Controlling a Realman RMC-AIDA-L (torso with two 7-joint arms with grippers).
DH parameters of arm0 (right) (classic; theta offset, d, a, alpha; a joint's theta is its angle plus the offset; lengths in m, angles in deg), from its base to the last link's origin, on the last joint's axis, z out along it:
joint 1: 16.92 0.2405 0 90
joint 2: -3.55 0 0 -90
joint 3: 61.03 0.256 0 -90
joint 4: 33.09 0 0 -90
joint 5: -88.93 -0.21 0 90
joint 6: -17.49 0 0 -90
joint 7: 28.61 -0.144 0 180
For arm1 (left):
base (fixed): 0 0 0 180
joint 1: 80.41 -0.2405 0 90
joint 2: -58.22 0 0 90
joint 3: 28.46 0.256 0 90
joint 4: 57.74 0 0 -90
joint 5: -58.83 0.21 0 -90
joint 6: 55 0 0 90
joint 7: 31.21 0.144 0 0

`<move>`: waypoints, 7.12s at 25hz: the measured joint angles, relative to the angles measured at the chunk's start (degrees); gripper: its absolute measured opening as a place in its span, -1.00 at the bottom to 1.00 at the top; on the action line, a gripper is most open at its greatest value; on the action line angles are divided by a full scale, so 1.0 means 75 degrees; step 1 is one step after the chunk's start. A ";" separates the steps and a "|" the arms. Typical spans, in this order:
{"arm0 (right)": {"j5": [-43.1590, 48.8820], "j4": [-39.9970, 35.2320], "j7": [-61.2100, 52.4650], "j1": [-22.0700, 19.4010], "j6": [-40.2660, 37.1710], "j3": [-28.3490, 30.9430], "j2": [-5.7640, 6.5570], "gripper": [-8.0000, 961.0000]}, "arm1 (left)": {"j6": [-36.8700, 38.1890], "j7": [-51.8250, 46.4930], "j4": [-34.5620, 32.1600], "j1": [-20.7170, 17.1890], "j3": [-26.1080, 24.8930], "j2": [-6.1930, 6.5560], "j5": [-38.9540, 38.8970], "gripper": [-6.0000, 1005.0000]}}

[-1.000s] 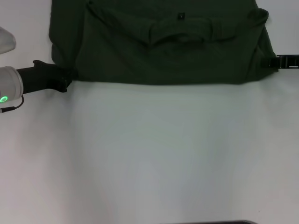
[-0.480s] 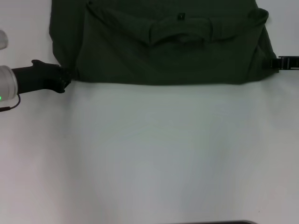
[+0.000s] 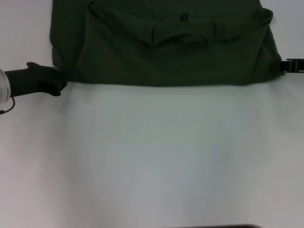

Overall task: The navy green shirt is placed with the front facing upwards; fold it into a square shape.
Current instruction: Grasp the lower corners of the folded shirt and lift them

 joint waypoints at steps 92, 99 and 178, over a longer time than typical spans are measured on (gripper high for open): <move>-0.0063 -0.0005 0.0012 -0.0006 -0.0001 -0.0001 -0.0011 -0.93 | -0.0771 0.0053 -0.0026 0.0172 0.0569 -0.0244 0.0341 -0.57; -0.0085 -0.0007 0.0013 -0.0006 0.0003 -0.0001 -0.0003 -0.93 | -0.0833 0.0036 -0.0022 0.0183 0.0572 -0.0271 0.0447 -0.92; -0.0488 0.0046 0.0301 -0.0416 -0.0011 -0.0002 -0.0011 -0.94 | 0.0384 -0.0769 -0.0620 0.0121 0.0600 -0.0199 0.1053 0.76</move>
